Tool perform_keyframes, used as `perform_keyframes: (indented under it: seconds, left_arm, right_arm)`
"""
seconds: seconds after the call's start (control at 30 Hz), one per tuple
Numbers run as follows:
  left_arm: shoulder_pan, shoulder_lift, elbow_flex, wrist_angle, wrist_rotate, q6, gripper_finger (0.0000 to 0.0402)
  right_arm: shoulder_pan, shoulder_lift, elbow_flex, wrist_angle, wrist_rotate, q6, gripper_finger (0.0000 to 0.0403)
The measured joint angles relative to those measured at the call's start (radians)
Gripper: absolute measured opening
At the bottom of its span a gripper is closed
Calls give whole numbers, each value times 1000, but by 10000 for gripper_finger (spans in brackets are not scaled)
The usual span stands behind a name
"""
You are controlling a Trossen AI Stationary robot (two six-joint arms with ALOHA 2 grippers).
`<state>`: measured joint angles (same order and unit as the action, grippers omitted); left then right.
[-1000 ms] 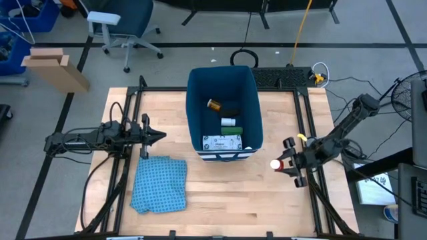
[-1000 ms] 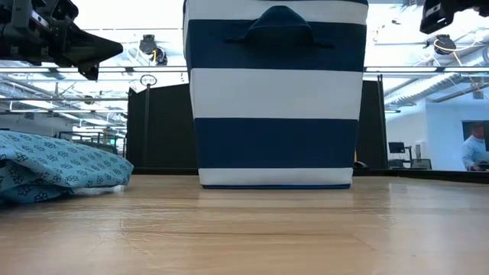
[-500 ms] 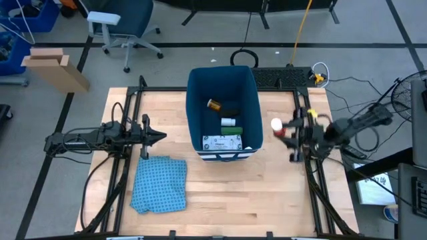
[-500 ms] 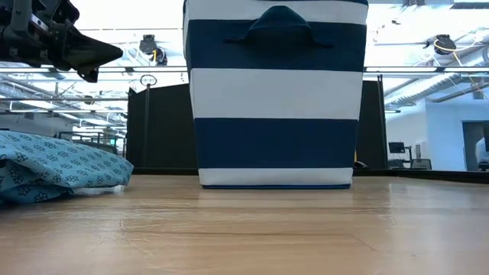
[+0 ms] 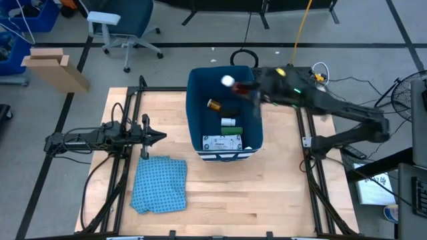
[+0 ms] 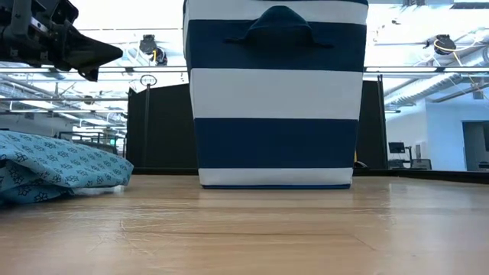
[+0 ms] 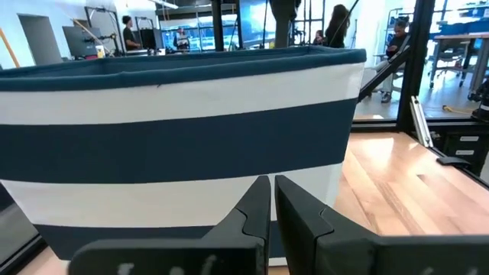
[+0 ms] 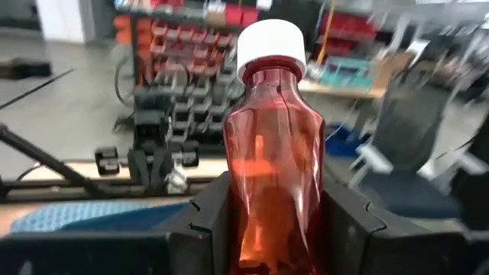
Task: Pick & place medical supplies in basket/bin
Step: Put the orange pill bottle into the blue bin
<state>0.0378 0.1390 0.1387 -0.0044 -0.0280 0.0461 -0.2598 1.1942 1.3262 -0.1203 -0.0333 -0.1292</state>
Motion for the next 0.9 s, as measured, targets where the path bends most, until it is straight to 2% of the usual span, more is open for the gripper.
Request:
perform_keyframes:
  seconds: [0.13, 0.3, 0.53, 0.73, 0.9]
  left_arm:
    - [0, 0, 0, 0, 0, 2, 26]
    - [0, 0, 0, 0, 0, 2, 26]
    - [0, 0, 0, -35, 0, -2, 26]
    - [0, 0, 0, -54, 0, -3, 26]
    - [0, 0, 0, -56, 0, -2, 26]
  right_arm:
    - [-71, 180, 88, -33, -94, -4, 133]
    - [-95, 348, 122, -60, -122, -39, 133]
    - [-93, 512, 122, -172, -134, -75, 133]
    - [-72, 623, 122, -181, -226, -116, 133]
    - [-52, 701, 122, -219, -235, -150, 133]
